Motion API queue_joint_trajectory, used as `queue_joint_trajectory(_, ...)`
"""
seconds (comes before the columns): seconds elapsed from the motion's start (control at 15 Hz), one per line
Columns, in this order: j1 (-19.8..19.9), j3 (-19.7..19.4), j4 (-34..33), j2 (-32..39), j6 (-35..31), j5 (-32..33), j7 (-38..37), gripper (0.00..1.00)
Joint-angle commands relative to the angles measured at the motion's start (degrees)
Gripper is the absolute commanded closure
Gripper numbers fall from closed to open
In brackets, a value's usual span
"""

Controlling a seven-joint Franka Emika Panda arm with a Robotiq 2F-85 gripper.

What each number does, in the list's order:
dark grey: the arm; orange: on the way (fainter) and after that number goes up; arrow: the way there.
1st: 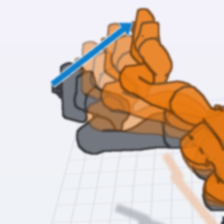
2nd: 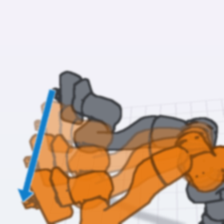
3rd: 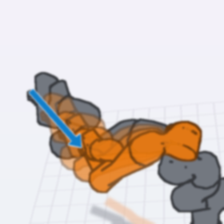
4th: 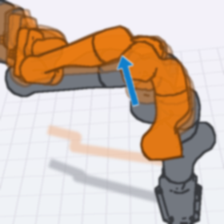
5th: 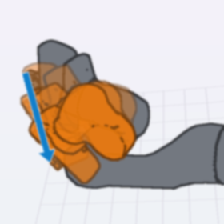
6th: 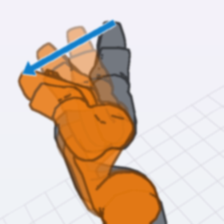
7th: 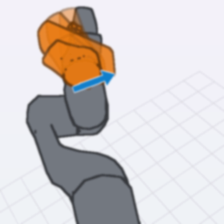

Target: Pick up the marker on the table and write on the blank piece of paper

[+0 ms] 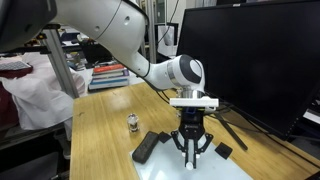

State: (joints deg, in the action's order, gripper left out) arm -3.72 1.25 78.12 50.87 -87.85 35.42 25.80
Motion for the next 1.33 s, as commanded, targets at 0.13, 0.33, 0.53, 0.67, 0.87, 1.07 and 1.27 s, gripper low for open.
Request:
queue_joint_trajectory(0.13, -0.2, -0.2, -2.2, 1.5, 0.8, -0.4, -0.1, 0.95)
queue_joint_trajectory(0.33, -0.1, 0.0, -1.8, 1.6, 0.7, -0.5, 0.0, 0.95)
queue_joint_trajectory(0.53, -0.2, 0.1, -0.9, 1.5, 0.9, -0.7, -0.1, 0.95)
queue_joint_trajectory(0.67, -0.2, 0.3, 0.5, 1.5, 0.8, -0.9, -0.2, 0.95)
queue_joint_trajectory(0.87, -0.2, 0.5, 2.6, 1.7, 1.0, -1.1, -0.5, 0.95)
queue_joint_trajectory(1.07, -0.1, 0.6, 4.5, 1.7, 1.0, -1.2, -0.6, 0.95)
queue_joint_trajectory(1.27, 0.1, 0.8, 6.1, 0.8, 0.6, -1.3, -0.9, 0.95)
